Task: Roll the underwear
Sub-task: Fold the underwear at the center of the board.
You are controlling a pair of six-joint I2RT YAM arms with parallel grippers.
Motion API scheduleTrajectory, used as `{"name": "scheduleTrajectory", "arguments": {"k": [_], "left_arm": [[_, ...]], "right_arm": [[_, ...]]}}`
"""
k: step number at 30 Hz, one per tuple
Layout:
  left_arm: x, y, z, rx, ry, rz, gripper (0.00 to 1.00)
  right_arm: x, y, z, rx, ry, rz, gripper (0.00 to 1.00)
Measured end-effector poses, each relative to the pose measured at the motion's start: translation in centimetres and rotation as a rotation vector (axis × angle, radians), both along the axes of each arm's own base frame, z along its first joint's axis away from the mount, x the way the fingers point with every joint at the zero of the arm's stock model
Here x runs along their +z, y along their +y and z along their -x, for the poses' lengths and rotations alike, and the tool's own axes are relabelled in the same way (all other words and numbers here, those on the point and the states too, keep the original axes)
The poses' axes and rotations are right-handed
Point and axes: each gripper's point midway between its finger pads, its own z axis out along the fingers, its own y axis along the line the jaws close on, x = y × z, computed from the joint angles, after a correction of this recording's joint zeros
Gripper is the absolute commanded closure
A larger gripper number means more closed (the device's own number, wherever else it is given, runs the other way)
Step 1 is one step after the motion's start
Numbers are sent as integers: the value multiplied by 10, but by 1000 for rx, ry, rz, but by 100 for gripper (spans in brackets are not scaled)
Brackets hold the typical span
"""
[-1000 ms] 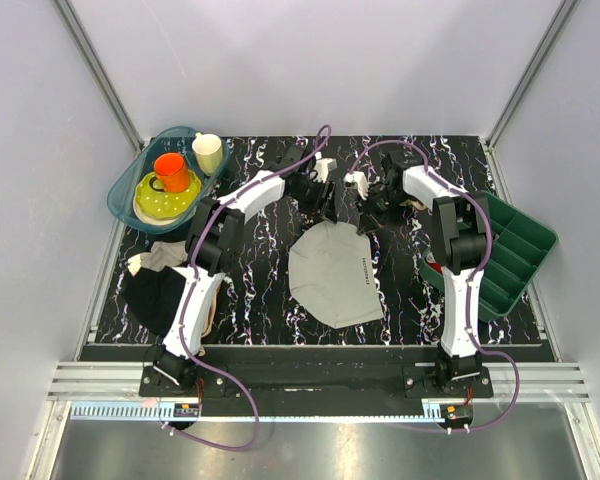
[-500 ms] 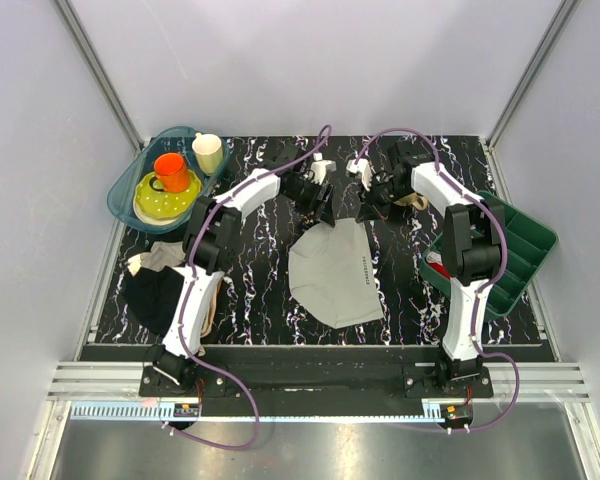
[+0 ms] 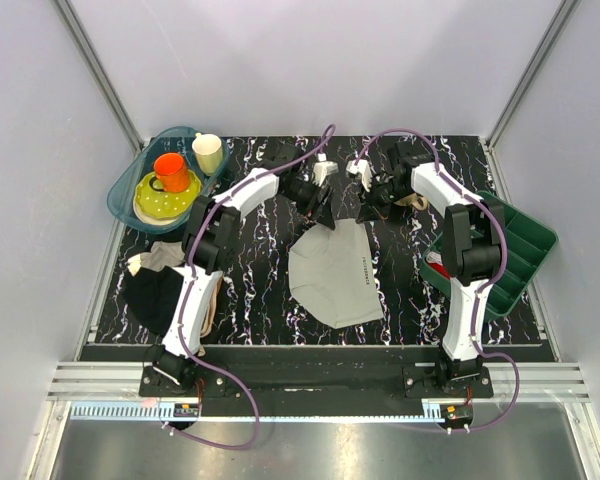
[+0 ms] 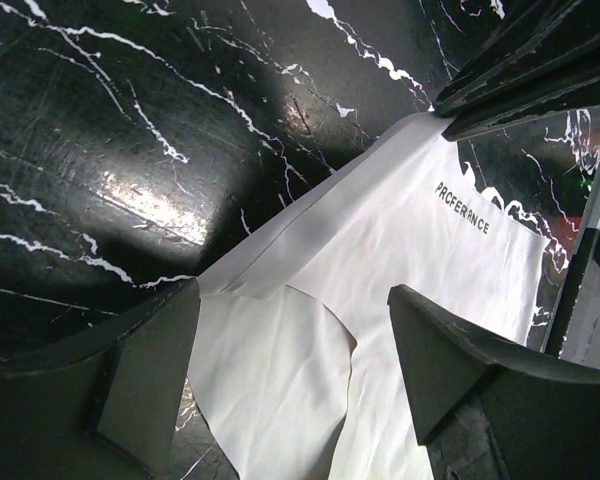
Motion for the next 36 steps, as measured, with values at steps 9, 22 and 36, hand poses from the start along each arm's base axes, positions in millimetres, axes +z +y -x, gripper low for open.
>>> {"name": "scheduleTrajectory", "arguments": {"k": [9, 22, 36], "left_arm": [[-4, -9, 5, -42, -51, -19, 29], [-13, -8, -5, -21, -182, -127, 29], [-1, -6, -9, -37, -258, -121, 31]], "right_arm": [[0, 0, 0, 1, 1, -3, 87], [1, 1, 1, 4, 4, -9, 88], [-1, 1, 4, 4, 21, -6, 88]]}}
